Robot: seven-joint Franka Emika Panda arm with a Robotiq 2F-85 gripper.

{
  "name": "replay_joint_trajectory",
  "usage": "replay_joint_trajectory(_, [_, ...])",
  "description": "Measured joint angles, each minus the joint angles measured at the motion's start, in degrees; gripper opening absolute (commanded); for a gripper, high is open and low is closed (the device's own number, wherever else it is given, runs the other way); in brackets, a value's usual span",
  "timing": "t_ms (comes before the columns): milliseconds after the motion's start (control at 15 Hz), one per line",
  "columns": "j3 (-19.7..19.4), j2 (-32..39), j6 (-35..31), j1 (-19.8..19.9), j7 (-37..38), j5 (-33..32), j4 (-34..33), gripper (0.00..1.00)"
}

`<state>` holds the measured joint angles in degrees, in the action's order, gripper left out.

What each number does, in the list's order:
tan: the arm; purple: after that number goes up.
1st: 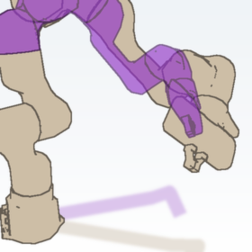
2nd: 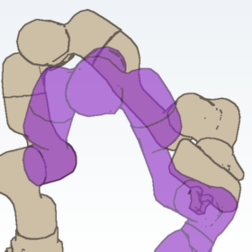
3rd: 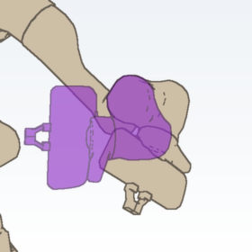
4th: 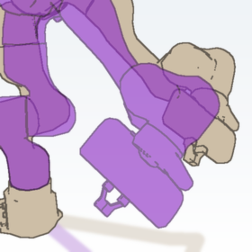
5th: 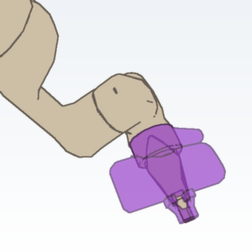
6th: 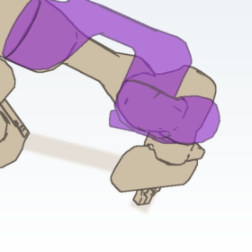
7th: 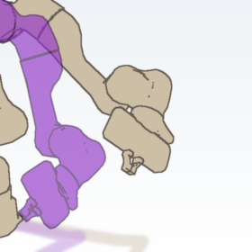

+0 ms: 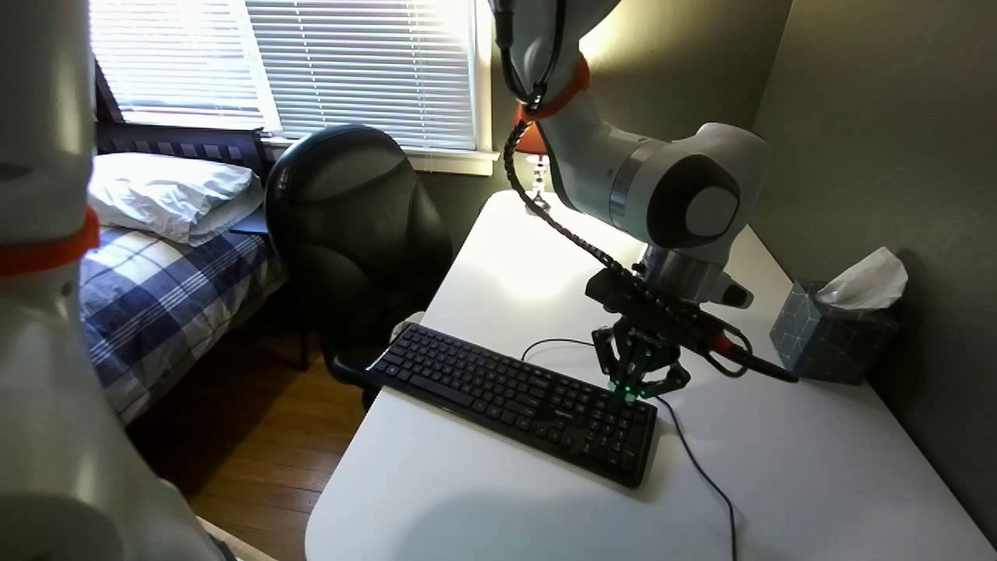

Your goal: Press the button on the keyboard

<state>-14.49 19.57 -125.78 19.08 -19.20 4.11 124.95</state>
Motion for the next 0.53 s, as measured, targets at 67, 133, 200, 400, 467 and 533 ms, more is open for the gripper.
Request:
replay_joint_trajectory(67, [0.22,0.56,0.02,0.16,0.0,0.0,-0.48,0.0])
replay_joint_trajectory(133, [0.43,1.11,0.05,0.29,0.0,0.0,-0.94,0.0])
replay_joint_trajectory(200, [0.64,1.61,0.16,0.41,0.0,0.0,-1.41,0.0])
replay_joint_trajectory(400, [1.11,3.04,0.47,0.59,0.0,0.0,-2.74,0.0])
replay_joint_trajectory(467, [1.26,3.48,0.68,0.68,0.0,0.0,-3.18,0.0])
replay_joint_trajectory(533, [1.37,3.91,1.1,0.74,0.0,0.0,-3.64,0.0])
